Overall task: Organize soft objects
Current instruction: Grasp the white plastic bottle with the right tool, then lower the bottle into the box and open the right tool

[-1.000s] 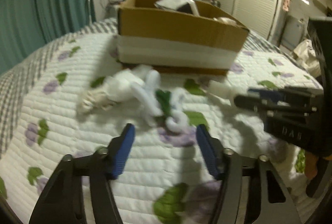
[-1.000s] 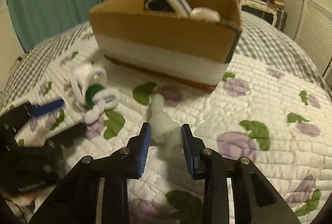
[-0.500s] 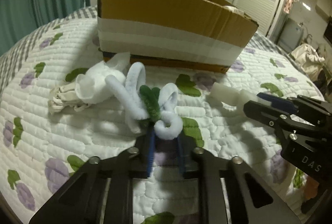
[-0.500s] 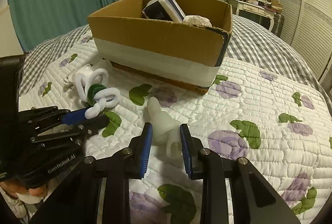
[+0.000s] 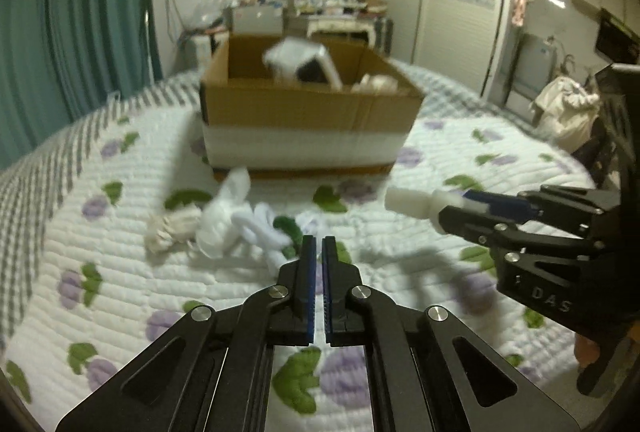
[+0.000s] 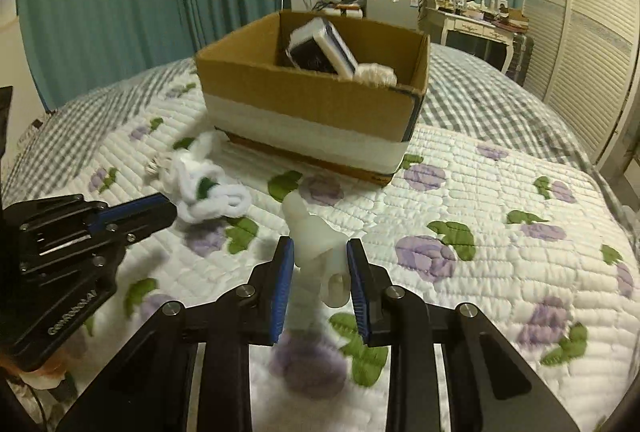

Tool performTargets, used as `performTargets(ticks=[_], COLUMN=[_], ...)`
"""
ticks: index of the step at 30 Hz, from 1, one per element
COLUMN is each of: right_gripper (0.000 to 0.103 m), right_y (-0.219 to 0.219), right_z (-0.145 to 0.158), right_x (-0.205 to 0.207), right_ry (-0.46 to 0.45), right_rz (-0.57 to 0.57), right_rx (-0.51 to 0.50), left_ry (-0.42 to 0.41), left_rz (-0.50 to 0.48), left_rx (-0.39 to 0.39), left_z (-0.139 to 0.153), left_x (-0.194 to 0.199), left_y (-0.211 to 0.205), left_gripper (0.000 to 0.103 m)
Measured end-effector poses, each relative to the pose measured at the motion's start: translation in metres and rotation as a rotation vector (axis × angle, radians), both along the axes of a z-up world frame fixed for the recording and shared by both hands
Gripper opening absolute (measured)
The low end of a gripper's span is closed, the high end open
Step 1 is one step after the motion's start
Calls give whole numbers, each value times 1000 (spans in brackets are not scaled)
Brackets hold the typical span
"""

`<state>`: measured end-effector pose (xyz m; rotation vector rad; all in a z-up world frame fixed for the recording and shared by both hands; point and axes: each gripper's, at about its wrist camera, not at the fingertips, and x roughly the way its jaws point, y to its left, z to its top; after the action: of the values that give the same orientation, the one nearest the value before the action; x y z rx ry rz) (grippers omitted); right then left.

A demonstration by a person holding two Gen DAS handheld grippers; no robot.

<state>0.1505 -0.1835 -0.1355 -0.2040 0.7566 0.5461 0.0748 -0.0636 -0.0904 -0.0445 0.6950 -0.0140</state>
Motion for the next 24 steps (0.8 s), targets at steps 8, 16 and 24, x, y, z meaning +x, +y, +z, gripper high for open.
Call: performTargets(ticks=[8,16,24], right_gripper=[27,27,27], right_y=[-9,-5,20], right_z=[67,121,170], right_x=[-37,-52,-25], right_ry=[-112,-191,-288], right_rz=[-57,-88,-70], right_rx=[55,125,125], left_ry=[-117,-173,-255], left_rz=[-40,-55,-129], left_rx=[21,25,18], left_z=[63,97,125], left_x=[-32,-40,-4], left_y=[9,28,48], left_gripper=[1,1,1])
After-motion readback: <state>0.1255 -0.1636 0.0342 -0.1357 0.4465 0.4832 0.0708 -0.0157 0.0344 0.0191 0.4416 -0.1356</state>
